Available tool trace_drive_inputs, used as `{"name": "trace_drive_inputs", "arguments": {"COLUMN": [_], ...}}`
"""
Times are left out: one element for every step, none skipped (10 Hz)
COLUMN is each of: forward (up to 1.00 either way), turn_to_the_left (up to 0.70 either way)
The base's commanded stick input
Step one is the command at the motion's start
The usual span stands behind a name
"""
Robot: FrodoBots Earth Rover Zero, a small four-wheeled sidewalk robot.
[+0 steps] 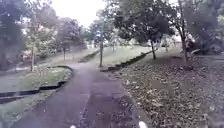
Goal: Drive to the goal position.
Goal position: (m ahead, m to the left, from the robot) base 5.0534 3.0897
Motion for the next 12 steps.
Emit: {"name": "trace_drive_inputs", "arguments": {"forward": [0.70,0.70,0.70,0.70,0.70,0.70,0.70,0.70,0.70,0.70,0.70,0.70], "turn_to_the_left": [0.00,0.00,0.00,0.00,0.00,0.00,0.00,0.00,0.35,0.31,0.00,0.00]}}
